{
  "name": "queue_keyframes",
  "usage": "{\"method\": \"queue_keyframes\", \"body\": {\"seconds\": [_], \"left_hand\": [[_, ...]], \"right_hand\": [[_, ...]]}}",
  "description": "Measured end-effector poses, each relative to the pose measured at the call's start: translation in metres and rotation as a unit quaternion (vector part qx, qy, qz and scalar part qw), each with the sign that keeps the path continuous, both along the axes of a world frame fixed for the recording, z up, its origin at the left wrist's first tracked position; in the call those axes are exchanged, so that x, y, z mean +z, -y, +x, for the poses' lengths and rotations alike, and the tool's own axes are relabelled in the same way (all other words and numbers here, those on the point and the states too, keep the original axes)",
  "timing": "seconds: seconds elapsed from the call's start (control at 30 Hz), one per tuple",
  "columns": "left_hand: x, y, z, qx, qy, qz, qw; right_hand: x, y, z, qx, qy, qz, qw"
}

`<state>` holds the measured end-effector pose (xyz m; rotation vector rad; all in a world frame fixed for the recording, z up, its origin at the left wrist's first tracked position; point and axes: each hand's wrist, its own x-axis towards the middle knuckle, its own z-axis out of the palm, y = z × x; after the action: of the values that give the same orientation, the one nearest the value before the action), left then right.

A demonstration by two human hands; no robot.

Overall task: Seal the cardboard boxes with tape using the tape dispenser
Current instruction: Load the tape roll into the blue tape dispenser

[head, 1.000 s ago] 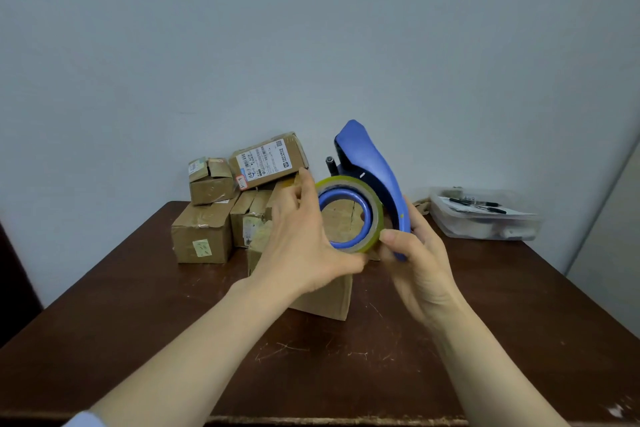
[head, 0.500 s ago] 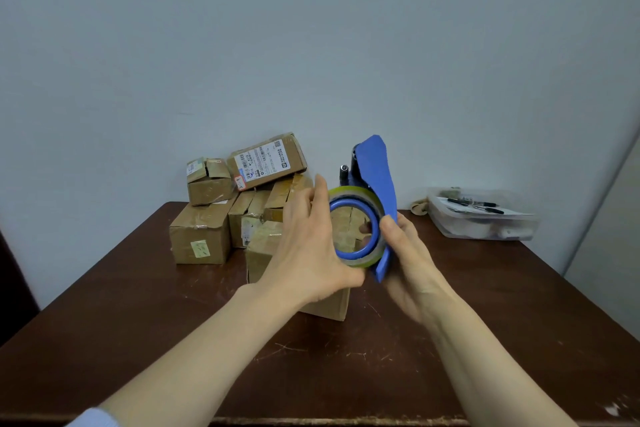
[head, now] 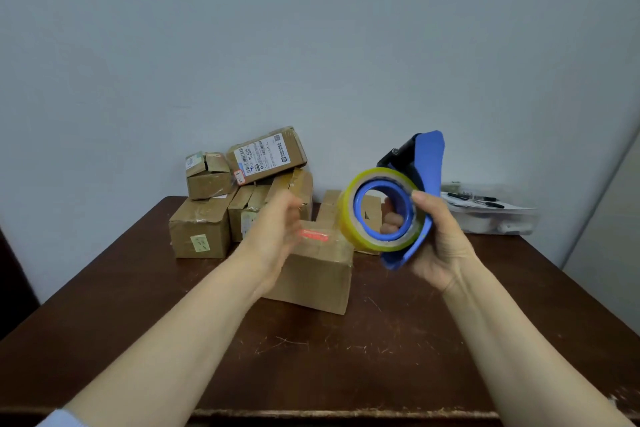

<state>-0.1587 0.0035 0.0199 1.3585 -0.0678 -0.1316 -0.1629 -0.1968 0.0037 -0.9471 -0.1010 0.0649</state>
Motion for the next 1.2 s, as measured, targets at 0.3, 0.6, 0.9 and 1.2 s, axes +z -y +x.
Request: {"method": "queue_keyframes", "body": {"seconds": [0.3, 0.6, 0.9, 1.2], "left_hand": [[-0.016, 0.007, 0.003, -0.169, -0.268, -0.094, 0.944], [-0.011, -0.006, 0.012, -0.120, -0.235, -0.086, 0.961], [0.000, -0.005, 0.016, -0.087, -0.113, 0.124, 0.982], [0.037, -0.009, 0.026, -0.065, 0.129, 0.413, 0.899]], "right_hand": [[-0.006, 0.005, 0.004, -0.015, 0.022, 0.007, 1.000], [-0.009, 0.006, 0.000, 0.000, 0.025, -0.045, 0.999], [-0.014, 0.007, -0.011, 0.092, 0.108, -0.185, 0.972], [-0.023, 0.015, -0.014, 0.082, 0.131, -0.399, 0.904]]}}
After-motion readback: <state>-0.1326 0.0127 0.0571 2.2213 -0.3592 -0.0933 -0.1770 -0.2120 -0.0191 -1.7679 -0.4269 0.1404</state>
